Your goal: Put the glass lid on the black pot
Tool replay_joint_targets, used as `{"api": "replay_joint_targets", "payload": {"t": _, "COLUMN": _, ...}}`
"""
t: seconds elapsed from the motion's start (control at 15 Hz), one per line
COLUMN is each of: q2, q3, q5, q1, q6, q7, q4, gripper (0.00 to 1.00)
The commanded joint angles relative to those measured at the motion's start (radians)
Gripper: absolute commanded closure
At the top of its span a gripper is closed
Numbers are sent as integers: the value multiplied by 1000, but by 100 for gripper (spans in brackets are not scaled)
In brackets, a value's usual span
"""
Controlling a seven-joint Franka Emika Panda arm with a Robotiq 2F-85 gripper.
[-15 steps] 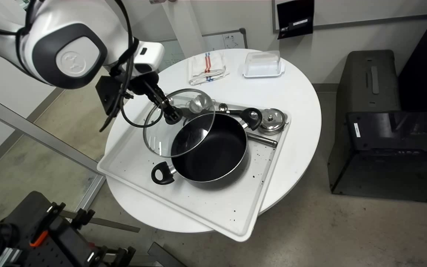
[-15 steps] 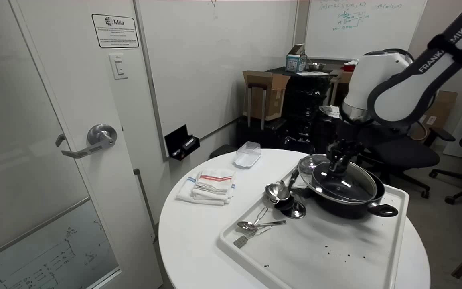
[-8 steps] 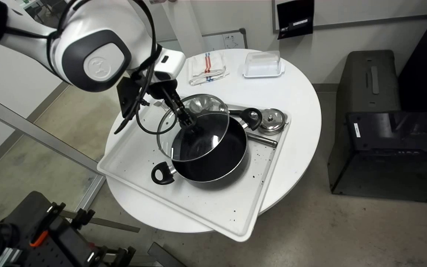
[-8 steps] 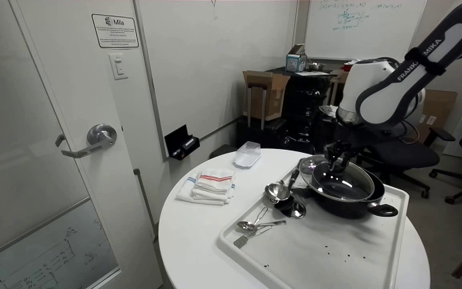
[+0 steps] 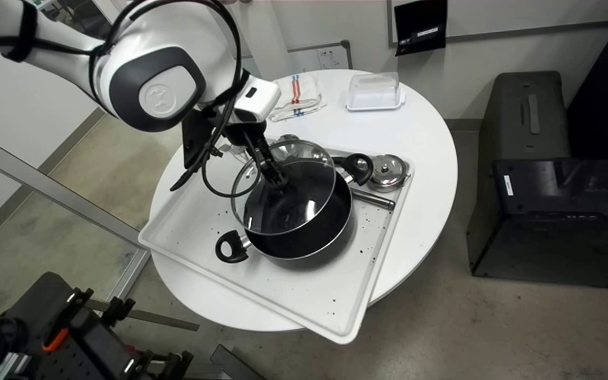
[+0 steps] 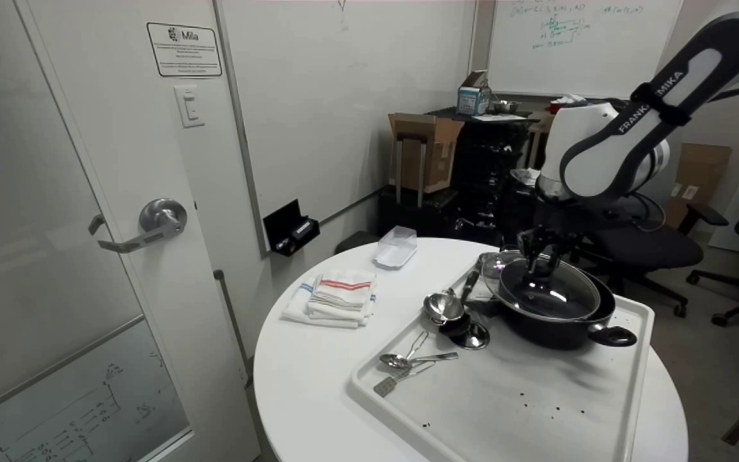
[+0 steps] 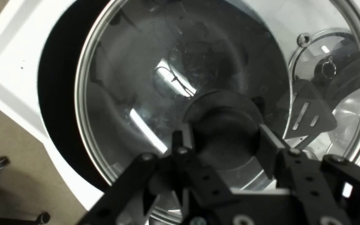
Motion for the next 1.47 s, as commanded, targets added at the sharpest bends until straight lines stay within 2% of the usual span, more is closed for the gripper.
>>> {"api": "replay_joint_targets", "payload": {"t": 0.0, "q2": 3, "q3": -8, "q5": 25, "q1": -13, "q6": -49, "q7": 23, "q4": 37, "gripper": 75}}
{"api": "replay_joint_targets", "payload": {"t": 1.4, "q2": 41, "q3": -14, "q5": 85, "q1": -75, "q6": -102, "q7": 65, "q4": 65, "gripper": 75}}
